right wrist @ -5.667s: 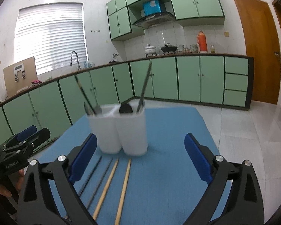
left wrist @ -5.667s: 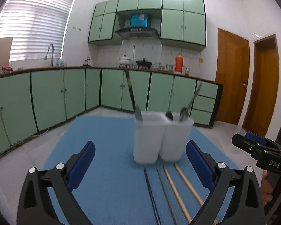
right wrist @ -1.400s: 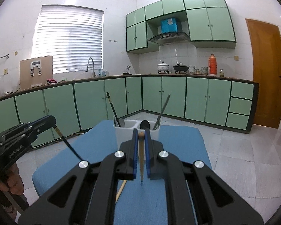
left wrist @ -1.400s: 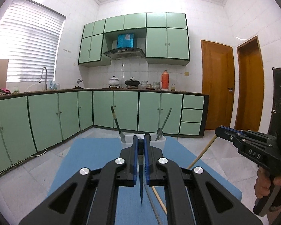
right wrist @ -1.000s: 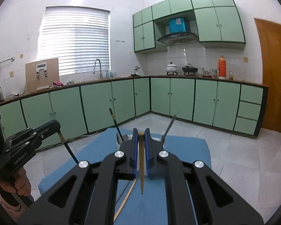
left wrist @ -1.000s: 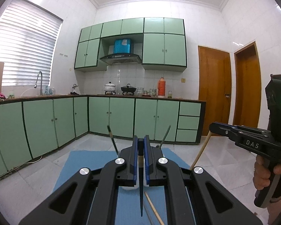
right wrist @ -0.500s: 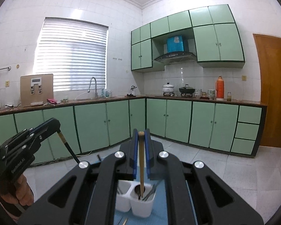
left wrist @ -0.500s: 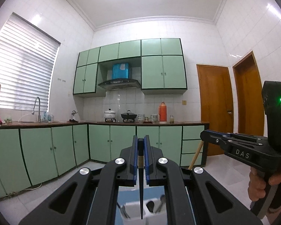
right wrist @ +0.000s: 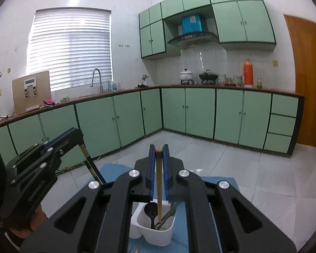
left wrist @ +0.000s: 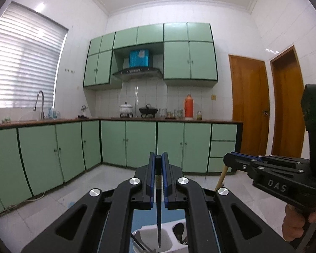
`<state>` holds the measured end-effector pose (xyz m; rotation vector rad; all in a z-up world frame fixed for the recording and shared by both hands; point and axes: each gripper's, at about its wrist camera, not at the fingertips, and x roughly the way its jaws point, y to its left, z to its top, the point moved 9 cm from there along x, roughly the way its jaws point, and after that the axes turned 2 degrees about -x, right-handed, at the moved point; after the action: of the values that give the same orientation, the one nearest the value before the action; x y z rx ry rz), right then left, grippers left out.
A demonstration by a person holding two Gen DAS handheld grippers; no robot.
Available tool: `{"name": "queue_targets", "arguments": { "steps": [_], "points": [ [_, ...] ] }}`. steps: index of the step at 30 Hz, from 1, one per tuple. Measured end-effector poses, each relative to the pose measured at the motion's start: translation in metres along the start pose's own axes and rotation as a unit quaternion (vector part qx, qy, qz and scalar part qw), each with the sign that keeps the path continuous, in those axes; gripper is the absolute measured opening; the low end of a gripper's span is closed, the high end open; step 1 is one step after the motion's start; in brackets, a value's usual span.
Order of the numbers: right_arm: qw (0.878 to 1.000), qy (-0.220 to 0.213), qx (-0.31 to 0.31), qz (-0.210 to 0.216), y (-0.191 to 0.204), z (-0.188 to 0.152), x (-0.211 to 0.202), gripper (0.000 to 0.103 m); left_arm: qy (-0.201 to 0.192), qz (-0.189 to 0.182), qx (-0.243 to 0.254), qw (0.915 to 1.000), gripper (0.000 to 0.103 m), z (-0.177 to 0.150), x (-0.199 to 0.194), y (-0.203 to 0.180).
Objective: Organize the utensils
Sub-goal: 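Carry both chopsticks over the white holder and lower them in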
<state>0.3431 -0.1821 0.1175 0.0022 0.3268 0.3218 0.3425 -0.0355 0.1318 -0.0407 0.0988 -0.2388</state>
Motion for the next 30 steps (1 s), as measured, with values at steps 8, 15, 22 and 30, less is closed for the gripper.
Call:
{"name": "queue_targets", "arguments": {
  "steps": [8, 15, 22, 30],
  "points": [
    [0.999, 0.026, 0.026, 0.003, -0.005, -0.032, 0.023, 0.006, 0.029, 0.009, -0.009, 0.9995, 0.006, -0.028, 0.020, 0.014],
    [0.998, 0.035, 0.042, 0.000, -0.006, -0.047, 0.027, 0.006, 0.048, 0.019, -0.021, 0.9984, 0.006, -0.049, 0.023, 0.029],
    [0.998, 0.037, 0.048, -0.015, -0.012, -0.057, 0.022, 0.008, 0.058, 0.027, -0.025, 0.9976, 0.007, -0.061, 0.022, 0.037],
    [0.998, 0.022, 0.044, -0.040, -0.018, -0.059, 0.007, 0.034, 0.052, 0.023, -0.035, 0.9978, 0.036, -0.055, 0.008, 0.042]
  ]
}}
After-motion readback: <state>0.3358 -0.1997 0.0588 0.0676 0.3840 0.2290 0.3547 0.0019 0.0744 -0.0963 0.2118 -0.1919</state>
